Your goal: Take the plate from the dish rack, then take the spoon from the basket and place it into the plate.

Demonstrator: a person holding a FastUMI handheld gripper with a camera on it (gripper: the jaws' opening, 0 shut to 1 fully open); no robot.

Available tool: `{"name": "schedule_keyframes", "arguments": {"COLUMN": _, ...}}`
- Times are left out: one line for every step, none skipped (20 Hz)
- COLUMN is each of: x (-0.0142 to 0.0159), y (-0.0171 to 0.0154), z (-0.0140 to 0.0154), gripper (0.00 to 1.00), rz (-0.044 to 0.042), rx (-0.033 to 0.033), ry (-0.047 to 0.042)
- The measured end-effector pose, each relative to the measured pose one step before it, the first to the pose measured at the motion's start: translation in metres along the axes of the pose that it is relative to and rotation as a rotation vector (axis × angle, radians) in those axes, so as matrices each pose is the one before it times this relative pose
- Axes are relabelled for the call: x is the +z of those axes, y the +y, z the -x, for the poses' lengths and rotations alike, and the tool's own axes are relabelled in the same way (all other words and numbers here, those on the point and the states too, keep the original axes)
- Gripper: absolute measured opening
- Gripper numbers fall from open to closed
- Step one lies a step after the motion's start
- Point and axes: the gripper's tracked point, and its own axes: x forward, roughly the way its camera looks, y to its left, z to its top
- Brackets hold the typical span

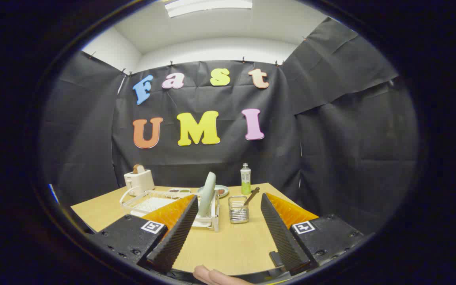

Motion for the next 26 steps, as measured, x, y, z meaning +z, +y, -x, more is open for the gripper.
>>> {"name": "schedule_keyframes", "arguments": {"x": -0.0022, "y": -0.00038, "z": -0.00128, "gripper": 1.0, "rz": -0.00545, "rx": -0.00073, "ry": 0.00266}}
{"name": "schedule_keyframes", "arguments": {"x": -0.00154, "y": -0.00146, "z": -0.00091, "gripper": 1.0, "rz": -0.00417, "rx": -0.00224, "ry": 0.00575}}
{"name": "schedule_keyframes", "arguments": {"x": -0.00218, "y": -0.00151, "z": -0.00109, "gripper": 1.0, "rz": -0.0056, "rx": -0.00312, "ry": 0.00444}}
{"name": "schedule_keyframes", "arguments": {"x": -0.00105, "y": -0.00156, "z": -0.0011, "gripper": 1.0, "rz": -0.00536, "rx": -0.00188, "ry": 0.00344}}
{"name": "schedule_keyframes", "arguments": {"x": -0.00202, "y": -0.00072, "z": -0.00169, "gripper": 1.0, "rz": -0.00423, "rx": -0.00262, "ry": 0.00449}}
{"name": "schedule_keyframes", "arguments": {"x": -0.00141, "y": -0.00092, "z": -0.00094, "gripper": 1.0, "rz": -0.00219, "rx": -0.00171, "ry": 0.00598}}
{"name": "schedule_keyframes", "arguments": {"x": -0.00213, "y": -0.00032, "z": -0.00139, "gripper": 1.0, "rz": -0.0026, "rx": -0.00069, "ry": 0.00666}}
{"name": "schedule_keyframes", "arguments": {"x": -0.0011, "y": 0.00006, "z": -0.00055, "gripper": 1.0, "rz": -0.00301, "rx": 0.00099, "ry": 0.00504}}
{"name": "schedule_keyframes", "arguments": {"x": -0.00066, "y": -0.00007, "z": -0.00084, "gripper": 1.0, "rz": -0.00151, "rx": 0.00057, "ry": 0.00425}}
{"name": "schedule_keyframes", "arguments": {"x": 0.00007, "y": -0.00076, "z": -0.00001, "gripper": 1.0, "rz": -0.00005, "rx": -0.00139, "ry": 0.00249}}
{"name": "schedule_keyframes", "arguments": {"x": -0.00026, "y": -0.00093, "z": -0.00086, "gripper": 1.0, "rz": 0.00077, "rx": -0.00211, "ry": -0.00068}}
{"name": "schedule_keyframes", "arguments": {"x": 0.00036, "y": -0.00116, "z": -0.00043, "gripper": 1.0, "rz": 0.00093, "rx": -0.00399, "ry": -0.00119}}
{"name": "schedule_keyframes", "arguments": {"x": -0.00137, "y": -0.00076, "z": -0.00052, "gripper": 1.0, "rz": 0.00088, "rx": -0.00346, "ry": 0.00239}}
{"name": "schedule_keyframes", "arguments": {"x": -0.00074, "y": -0.00129, "z": 0.00005, "gripper": 1.0, "rz": 0.00136, "rx": -0.00279, "ry": 0.00588}}
{"name": "schedule_keyframes", "arguments": {"x": -0.00042, "y": -0.00005, "z": -0.00014, "gripper": 1.0, "rz": 0.0005, "rx": -0.00046, "ry": 0.00243}}
{"name": "schedule_keyframes", "arguments": {"x": 0.00107, "y": 0.00023, "z": 0.00051, "gripper": 1.0, "rz": 0.00115, "rx": 0.00026, "ry": -0.00092}}
{"name": "schedule_keyframes", "arguments": {"x": 0.00007, "y": 0.00032, "z": -0.0003, "gripper": 1.0, "rz": 0.00368, "rx": 0.0004, "ry": 0.0013}}
{"name": "schedule_keyframes", "arguments": {"x": 0.00047, "y": 0.0002, "z": -0.00162, "gripper": 1.0, "rz": 0.00481, "rx": -0.00218, "ry": 0.00218}}
{"name": "schedule_keyframes", "arguments": {"x": 0.00015, "y": -0.00049, "z": -0.00278, "gripper": 1.0, "rz": 0.00533, "rx": -0.00378, "ry": 0.00306}}
{"name": "schedule_keyframes", "arguments": {"x": 0.00145, "y": -0.00017, "z": -0.00223, "gripper": 1.0, "rz": 0.00655, "rx": -0.00222, "ry": 0.00268}}
{"name": "schedule_keyframes", "arguments": {"x": 0.0013, "y": 0.0001, "z": -0.00458, "gripper": 1.0, "rz": 0.00592, "rx": -0.00453, "ry": 0.00357}}
{"name": "schedule_keyframes", "arguments": {"x": 0.00149, "y": -0.00056, "z": -0.0038, "gripper": 1.0, "rz": 0.00306, "rx": -0.0034, "ry": 0.00731}}
{"name": "schedule_keyframes", "arguments": {"x": 0.00098, "y": -0.00006, "z": -0.00439, "gripper": 1.0, "rz": -0.0012, "rx": -0.00359, "ry": 0.00902}}
{"name": "schedule_keyframes", "arguments": {"x": 0.00203, "y": -0.00029, "z": -0.00671, "gripper": 1.0, "rz": -0.00087, "rx": -0.00233, "ry": 0.00963}}
{"name": "schedule_keyframes", "arguments": {"x": 0.00227, "y": 0.00107, "z": -0.00743, "gripper": 1.0, "rz": -0.0009, "rx": -0.0035, "ry": 0.00975}}
{"name": "schedule_keyframes", "arguments": {"x": 0.00394, "y": 0.00012, "z": -0.00813, "gripper": 1.0, "rz": 0.00511, "rx": -0.00445, "ry": 0.01554}}
